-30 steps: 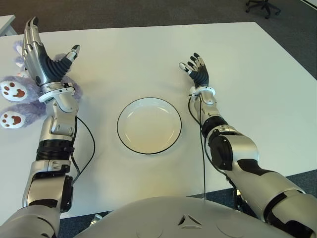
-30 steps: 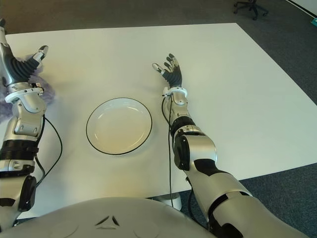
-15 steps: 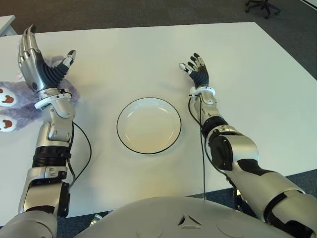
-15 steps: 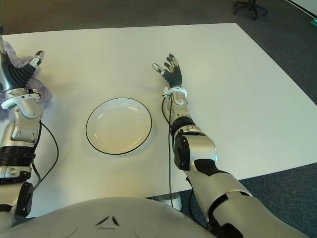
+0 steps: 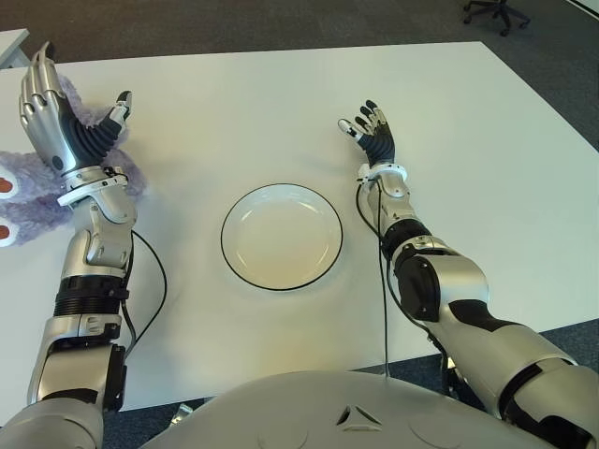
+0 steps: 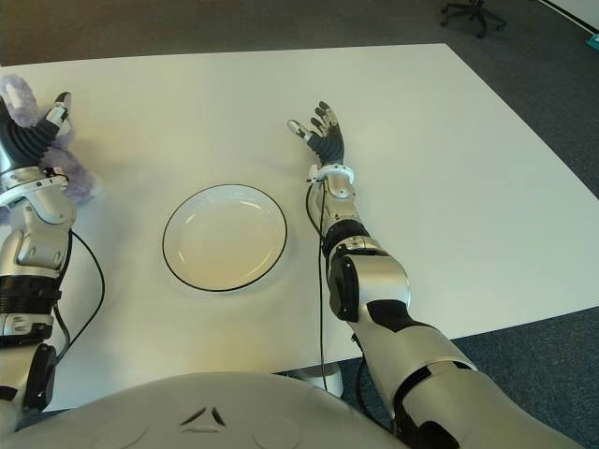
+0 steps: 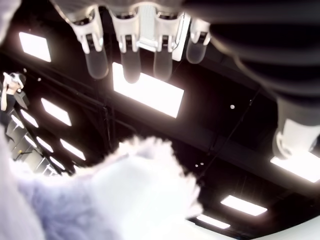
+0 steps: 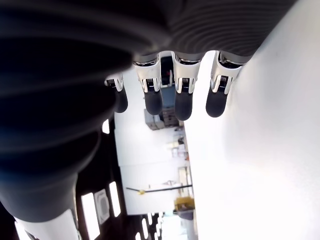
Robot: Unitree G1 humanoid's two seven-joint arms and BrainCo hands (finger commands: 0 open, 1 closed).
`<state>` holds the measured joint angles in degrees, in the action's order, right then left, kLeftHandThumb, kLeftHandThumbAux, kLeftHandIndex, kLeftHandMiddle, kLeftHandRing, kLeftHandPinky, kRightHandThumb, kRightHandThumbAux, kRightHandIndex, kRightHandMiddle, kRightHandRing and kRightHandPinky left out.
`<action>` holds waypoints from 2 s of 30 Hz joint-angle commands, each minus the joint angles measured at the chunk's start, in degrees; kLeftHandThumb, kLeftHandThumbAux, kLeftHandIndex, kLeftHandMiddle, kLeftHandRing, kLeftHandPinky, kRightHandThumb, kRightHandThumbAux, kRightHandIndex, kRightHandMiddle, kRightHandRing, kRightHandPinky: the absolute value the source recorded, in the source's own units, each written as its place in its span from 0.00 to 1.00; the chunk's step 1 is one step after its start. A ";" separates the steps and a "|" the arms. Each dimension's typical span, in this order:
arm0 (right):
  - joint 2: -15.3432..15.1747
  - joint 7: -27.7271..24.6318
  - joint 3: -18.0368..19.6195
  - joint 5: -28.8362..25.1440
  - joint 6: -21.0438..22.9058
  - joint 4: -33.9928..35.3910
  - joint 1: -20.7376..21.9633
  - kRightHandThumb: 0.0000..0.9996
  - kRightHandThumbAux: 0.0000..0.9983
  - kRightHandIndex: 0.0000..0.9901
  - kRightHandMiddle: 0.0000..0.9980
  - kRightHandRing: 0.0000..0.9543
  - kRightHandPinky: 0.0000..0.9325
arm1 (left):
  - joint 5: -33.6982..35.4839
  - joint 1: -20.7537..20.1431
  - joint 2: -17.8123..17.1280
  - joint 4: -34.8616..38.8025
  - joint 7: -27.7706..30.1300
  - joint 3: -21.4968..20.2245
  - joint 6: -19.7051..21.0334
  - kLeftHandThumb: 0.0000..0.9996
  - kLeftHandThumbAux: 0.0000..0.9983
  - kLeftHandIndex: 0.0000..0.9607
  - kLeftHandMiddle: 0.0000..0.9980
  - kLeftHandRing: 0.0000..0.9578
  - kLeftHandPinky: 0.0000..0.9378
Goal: Put the doll into the plate.
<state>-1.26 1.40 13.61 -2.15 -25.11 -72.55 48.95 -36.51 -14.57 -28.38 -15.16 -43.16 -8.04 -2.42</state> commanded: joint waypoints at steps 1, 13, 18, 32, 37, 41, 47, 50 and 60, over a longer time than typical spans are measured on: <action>0.95 0.08 0.08 0.05 3.48 -3.12 -4.55 0.10 0.79 0.06 0.10 0.10 0.13 | -2.19 -0.22 -0.93 -1.48 -1.31 0.86 0.83 0.13 0.48 0.01 0.19 0.23 0.31; 1.32 0.29 0.03 0.13 3.02 -3.09 -4.73 0.11 0.80 0.06 0.10 0.10 0.13 | -1.83 -3.29 -1.38 -0.91 1.37 1.99 1.69 0.14 0.51 0.01 0.19 0.25 0.26; 1.47 0.31 0.11 0.02 2.82 -3.02 -4.78 0.13 0.81 0.06 0.10 0.10 0.13 | -0.98 -4.46 -1.39 -1.77 1.62 2.24 0.76 0.16 0.53 0.00 0.17 0.22 0.24; 1.30 0.08 -0.23 0.31 2.68 -2.91 -4.84 0.13 0.79 0.05 0.08 0.09 0.12 | -5.77 -16.48 -4.73 -8.94 3.80 7.18 5.05 0.11 0.50 0.00 0.24 0.28 0.29; 1.42 -0.04 -0.28 0.28 2.73 -2.91 -4.73 0.13 0.79 0.05 0.08 0.09 0.12 | -6.87 -19.39 -6.46 -8.64 4.72 8.34 6.38 0.05 0.49 0.01 0.29 0.36 0.41; 1.60 -0.08 -0.22 0.18 2.65 -2.91 -4.66 0.14 0.79 0.06 0.08 0.09 0.12 | -6.42 -19.87 -7.06 -7.31 6.09 8.53 6.81 0.02 0.49 0.02 0.22 0.28 0.29; 1.87 -0.02 -0.16 0.15 2.68 -2.97 -4.53 0.14 0.79 0.06 0.09 0.10 0.13 | -5.97 -20.88 -7.21 -4.85 7.12 8.49 6.98 0.02 0.48 0.00 0.18 0.25 0.30; 1.97 0.08 -0.17 0.18 2.73 -3.01 -4.49 0.14 0.79 0.06 0.09 0.10 0.13 | -5.75 -21.18 -7.32 -4.87 7.14 8.45 6.88 0.01 0.47 0.00 0.17 0.24 0.29; 2.12 -0.04 0.03 0.01 2.69 -3.04 -4.50 0.14 0.80 0.05 0.09 0.10 0.13 | -7.61 -23.79 -9.07 -3.86 10.30 9.24 9.96 0.00 0.44 0.00 0.13 0.18 0.21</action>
<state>-0.12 1.16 13.51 -2.16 -25.15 -72.47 49.25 -42.87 -36.78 -35.91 -19.94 -34.94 0.85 6.28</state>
